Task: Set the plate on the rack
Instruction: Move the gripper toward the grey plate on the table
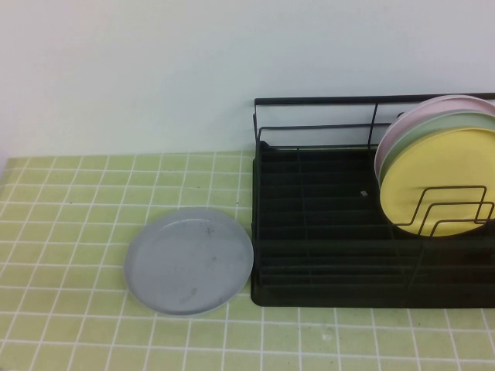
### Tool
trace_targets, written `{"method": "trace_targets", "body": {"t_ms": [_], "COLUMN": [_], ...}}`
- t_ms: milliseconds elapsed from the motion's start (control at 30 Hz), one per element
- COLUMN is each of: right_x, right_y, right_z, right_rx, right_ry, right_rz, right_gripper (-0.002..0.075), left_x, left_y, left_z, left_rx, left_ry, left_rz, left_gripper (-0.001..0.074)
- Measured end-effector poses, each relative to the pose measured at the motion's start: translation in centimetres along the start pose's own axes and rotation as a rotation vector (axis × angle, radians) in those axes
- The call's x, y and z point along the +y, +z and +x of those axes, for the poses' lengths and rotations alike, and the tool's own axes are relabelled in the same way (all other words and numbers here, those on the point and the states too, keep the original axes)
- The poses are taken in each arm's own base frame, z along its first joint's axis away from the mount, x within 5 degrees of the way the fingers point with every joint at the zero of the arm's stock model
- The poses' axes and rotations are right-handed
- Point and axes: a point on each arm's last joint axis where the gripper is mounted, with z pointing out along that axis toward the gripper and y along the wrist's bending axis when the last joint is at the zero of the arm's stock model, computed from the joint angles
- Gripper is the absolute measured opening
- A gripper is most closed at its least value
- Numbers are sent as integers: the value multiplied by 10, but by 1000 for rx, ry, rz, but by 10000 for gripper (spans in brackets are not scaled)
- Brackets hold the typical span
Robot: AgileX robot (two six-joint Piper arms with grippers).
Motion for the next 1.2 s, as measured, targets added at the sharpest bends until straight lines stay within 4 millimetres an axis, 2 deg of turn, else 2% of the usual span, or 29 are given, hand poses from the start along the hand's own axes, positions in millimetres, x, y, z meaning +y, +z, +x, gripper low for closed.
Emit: {"method": "trace_targets", "body": {"t_ms": [267,467,567,633,767,833,933,1200], "right_x": [1,1,1,1,2,2,2,2], "right_y": [13,13,13,13,13,13,13,13], "right_z": [5,4,2,2,2,2,2,2], "right_rx": [77,70,52,48,50,50,50,50], "right_ry": [6,11,14,21,98,99,99,102], "right_rz": [-14,-14,-13,-13,-18,-18,-18,-19], "right_gripper": [-3,-3,-3,-3,-3,-3,-3,-3], "left_x": [-3,-4,-6,-8,-9,-9,-10,-15], "left_y": [54,95,117,132,162,176,200,269], "left_z": [-31,-54,-63,-68,-75,-76,-74,-56], "left_rx": [257,343,380,401,451,473,514,623], "left_ry": [-12,17,-16,-45,-39,-43,-63,-153], "left_rz": [-3,-7,6,17,32,35,52,128], "left_gripper": [-2,19,106,215,509,579,605,557]}}
